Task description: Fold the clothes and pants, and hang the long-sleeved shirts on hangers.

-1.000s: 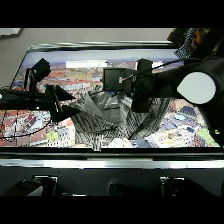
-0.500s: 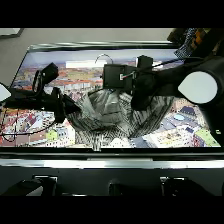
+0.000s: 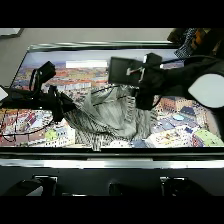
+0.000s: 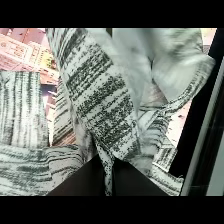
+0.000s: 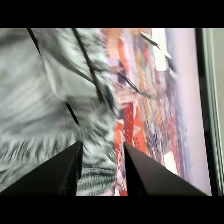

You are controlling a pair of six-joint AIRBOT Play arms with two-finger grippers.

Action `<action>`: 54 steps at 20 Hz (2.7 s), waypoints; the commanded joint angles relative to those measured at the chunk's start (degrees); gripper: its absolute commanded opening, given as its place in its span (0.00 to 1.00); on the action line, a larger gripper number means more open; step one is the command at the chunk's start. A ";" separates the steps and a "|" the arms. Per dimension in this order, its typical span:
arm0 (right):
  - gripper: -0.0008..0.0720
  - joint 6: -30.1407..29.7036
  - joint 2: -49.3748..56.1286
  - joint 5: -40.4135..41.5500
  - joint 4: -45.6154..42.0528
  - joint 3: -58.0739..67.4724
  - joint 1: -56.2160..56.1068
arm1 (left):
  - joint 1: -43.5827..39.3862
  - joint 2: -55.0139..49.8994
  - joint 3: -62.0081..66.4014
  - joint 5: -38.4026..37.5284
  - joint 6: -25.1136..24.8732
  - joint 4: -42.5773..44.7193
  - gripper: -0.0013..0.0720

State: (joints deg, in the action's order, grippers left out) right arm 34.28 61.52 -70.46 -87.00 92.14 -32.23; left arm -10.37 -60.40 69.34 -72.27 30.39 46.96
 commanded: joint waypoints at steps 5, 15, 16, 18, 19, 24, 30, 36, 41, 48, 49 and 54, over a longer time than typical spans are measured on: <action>0.46 11.61 -9.46 -5.84 -1.86 0.02 17.44 | -0.09 5.97 0.04 2.51 -2.12 2.51 0.04; 0.70 7.02 -5.29 -8.90 22.53 -8.68 32.30 | -0.09 13.11 0.04 2.62 -1.90 0.39 0.04; 0.70 5.20 -3.72 -8.33 24.46 -8.76 32.30 | -0.09 13.11 0.04 2.60 -1.90 0.11 0.04; 0.70 4.31 -0.68 -6.78 26.84 -8.76 32.30 | -0.09 13.11 0.02 2.60 -1.90 -0.48 0.04; 0.70 4.09 0.72 -6.95 27.10 -8.76 32.26 | -0.09 13.09 0.02 2.62 -1.90 -0.48 0.04; 0.94 -2.29 4.39 -7.04 30.64 -8.76 32.26 | -0.09 12.90 0.00 2.60 -1.90 -0.48 0.04; 0.94 -9.27 4.50 -1.73 35.36 -8.76 32.26 | -0.09 12.55 -0.42 1.20 -1.90 -0.46 0.04; 0.91 -9.94 6.54 -2.14 40.13 -8.76 32.26 | -0.09 12.57 -0.42 1.20 -1.90 -0.48 0.04; 0.24 -11.96 8.79 -12.94 41.48 -8.76 32.26 | -0.09 12.57 -0.42 1.14 -1.88 -0.48 0.04; 0.05 -12.41 8.07 -17.55 41.31 -8.59 32.33 | -0.09 12.57 -0.42 1.14 -1.88 -0.46 0.09; 0.05 -11.98 7.30 -17.40 41.31 -8.57 32.33 | -0.09 12.57 -0.42 1.14 -1.88 -0.46 0.09; 0.04 -6.86 -0.44 -11.76 37.05 -8.57 32.33 | -0.07 12.57 -0.42 1.99 1.55 0.22 0.40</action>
State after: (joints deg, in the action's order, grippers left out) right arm 24.56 65.04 -85.52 -46.11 83.53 0.03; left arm -10.46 -47.86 68.95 -70.61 29.41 46.11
